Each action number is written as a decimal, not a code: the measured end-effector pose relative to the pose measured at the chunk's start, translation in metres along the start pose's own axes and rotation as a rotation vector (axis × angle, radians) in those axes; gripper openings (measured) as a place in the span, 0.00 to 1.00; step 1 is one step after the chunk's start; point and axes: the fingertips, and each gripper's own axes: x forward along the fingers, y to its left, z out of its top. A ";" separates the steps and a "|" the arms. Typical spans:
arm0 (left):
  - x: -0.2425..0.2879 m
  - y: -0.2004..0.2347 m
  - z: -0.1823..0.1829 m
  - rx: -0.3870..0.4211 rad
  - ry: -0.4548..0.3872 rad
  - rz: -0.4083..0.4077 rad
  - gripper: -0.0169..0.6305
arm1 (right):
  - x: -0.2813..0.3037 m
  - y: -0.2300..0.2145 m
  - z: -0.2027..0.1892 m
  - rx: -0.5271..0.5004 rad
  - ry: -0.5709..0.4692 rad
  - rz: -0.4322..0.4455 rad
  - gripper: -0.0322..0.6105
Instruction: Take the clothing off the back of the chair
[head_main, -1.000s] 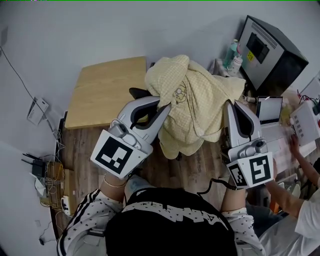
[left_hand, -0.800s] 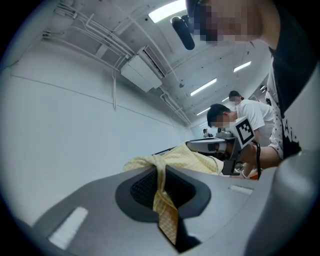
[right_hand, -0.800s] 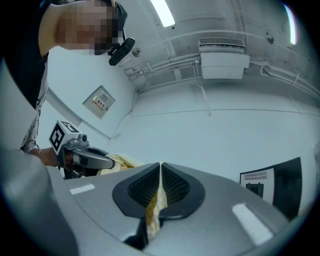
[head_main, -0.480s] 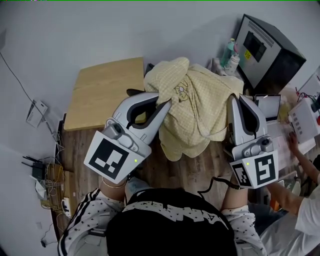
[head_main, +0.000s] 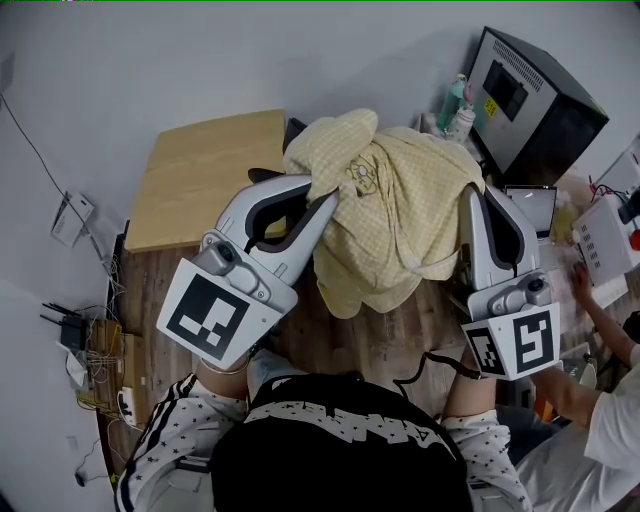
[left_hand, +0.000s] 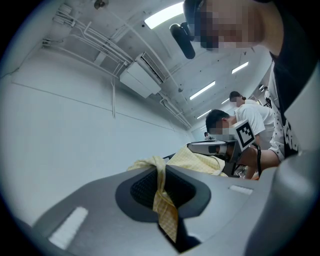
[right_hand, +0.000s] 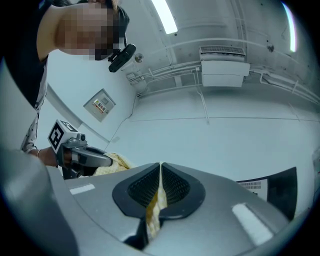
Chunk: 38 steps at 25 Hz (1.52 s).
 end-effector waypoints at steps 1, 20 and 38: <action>0.000 0.000 0.000 -0.002 -0.001 0.000 0.07 | 0.000 0.000 0.000 0.001 -0.002 0.000 0.08; -0.019 -0.056 0.029 0.019 -0.041 0.039 0.07 | -0.058 0.000 0.032 -0.016 -0.070 0.030 0.08; -0.060 -0.052 0.041 -0.005 -0.060 -0.039 0.07 | -0.069 0.047 0.057 -0.046 -0.044 -0.042 0.08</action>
